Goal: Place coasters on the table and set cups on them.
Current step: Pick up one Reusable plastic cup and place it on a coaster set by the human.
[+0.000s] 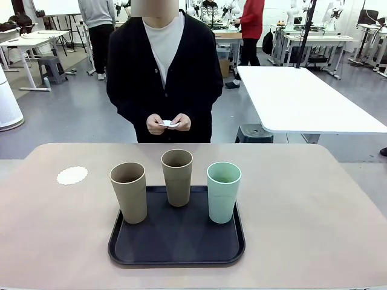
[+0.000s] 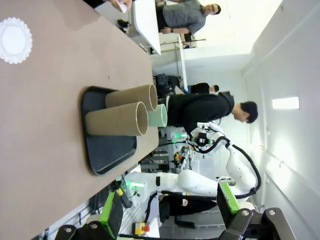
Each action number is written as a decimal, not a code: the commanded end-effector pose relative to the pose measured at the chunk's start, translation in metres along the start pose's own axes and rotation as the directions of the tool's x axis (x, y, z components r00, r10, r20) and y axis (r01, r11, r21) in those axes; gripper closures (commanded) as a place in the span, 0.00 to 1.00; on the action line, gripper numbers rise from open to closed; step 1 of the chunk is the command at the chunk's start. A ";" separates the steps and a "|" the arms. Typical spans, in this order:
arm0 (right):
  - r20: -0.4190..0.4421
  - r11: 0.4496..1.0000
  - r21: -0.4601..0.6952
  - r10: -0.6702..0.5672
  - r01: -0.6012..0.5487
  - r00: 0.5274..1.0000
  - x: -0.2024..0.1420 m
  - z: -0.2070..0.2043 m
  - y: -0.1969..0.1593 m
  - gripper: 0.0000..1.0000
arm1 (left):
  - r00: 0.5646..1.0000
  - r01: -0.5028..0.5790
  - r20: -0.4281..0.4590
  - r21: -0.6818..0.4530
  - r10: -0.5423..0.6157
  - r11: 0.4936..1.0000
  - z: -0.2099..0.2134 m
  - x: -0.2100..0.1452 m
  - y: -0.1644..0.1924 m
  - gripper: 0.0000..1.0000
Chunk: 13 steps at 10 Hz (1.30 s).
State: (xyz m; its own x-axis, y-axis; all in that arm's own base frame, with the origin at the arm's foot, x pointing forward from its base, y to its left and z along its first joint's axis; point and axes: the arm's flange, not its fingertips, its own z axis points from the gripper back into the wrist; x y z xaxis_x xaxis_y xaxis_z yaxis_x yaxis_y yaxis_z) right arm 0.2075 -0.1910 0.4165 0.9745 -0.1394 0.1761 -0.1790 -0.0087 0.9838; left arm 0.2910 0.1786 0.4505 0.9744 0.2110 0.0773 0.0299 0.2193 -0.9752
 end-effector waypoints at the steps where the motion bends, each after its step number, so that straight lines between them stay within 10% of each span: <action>1: 0.005 1.000 0.004 0.005 -0.005 1.000 0.000 0.002 0.001 0.00 | 1.000 0.000 0.003 -0.010 0.000 1.000 0.004 -0.001 -0.001 0.00; 13: 0.005 1.000 0.004 0.005 -0.005 1.000 0.000 0.002 0.001 0.00 | 1.000 0.000 0.003 -0.010 0.000 1.000 0.004 -0.001 -0.001 0.00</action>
State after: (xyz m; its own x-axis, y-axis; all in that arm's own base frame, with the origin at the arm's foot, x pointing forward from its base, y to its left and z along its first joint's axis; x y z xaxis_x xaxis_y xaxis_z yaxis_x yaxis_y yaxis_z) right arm 0.2075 -0.1910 0.4165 0.9745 -0.1394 0.1761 -0.1790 -0.0087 0.9838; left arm 0.2910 0.1786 0.4505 0.9744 0.2110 0.0773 0.0299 0.2193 -0.9752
